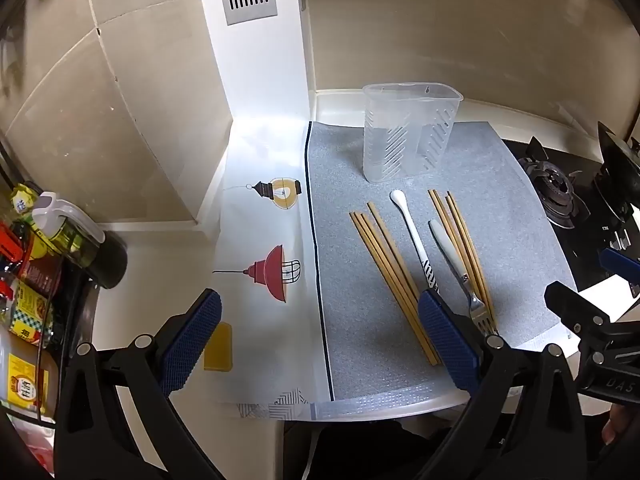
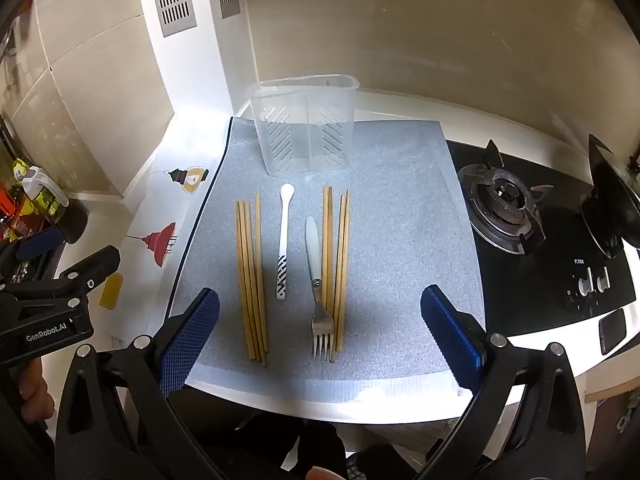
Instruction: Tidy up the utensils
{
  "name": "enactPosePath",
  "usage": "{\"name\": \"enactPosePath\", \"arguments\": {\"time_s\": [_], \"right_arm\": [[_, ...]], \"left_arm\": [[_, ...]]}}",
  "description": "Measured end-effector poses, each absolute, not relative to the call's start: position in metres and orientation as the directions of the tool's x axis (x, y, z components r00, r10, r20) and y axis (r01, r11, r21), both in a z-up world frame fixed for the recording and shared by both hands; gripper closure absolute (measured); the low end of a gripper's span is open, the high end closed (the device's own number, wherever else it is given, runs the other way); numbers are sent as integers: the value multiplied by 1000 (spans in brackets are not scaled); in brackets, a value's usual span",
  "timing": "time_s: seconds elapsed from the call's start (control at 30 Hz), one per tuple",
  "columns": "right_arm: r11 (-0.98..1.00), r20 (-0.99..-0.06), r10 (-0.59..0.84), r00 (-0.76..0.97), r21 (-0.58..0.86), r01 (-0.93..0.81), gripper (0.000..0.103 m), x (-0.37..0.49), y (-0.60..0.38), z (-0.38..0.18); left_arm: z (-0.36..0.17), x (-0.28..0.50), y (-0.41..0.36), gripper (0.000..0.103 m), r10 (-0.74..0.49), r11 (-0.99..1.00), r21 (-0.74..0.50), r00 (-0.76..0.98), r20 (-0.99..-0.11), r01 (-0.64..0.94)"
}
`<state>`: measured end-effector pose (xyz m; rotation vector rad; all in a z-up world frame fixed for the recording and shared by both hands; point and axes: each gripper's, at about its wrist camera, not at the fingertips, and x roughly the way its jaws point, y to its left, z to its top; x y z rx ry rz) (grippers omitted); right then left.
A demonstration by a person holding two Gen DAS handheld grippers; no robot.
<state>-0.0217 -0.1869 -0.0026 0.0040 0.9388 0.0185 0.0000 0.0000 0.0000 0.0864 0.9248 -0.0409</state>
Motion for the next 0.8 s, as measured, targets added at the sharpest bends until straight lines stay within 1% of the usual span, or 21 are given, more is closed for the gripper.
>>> {"name": "enactPosePath", "arguments": {"time_s": [0.8], "right_arm": [[1000, -810, 21, 586, 15, -15, 5, -18, -186, -4]], "left_arm": [[-1, 1, 2, 7, 10, 996, 64, 596, -803, 70]]}}
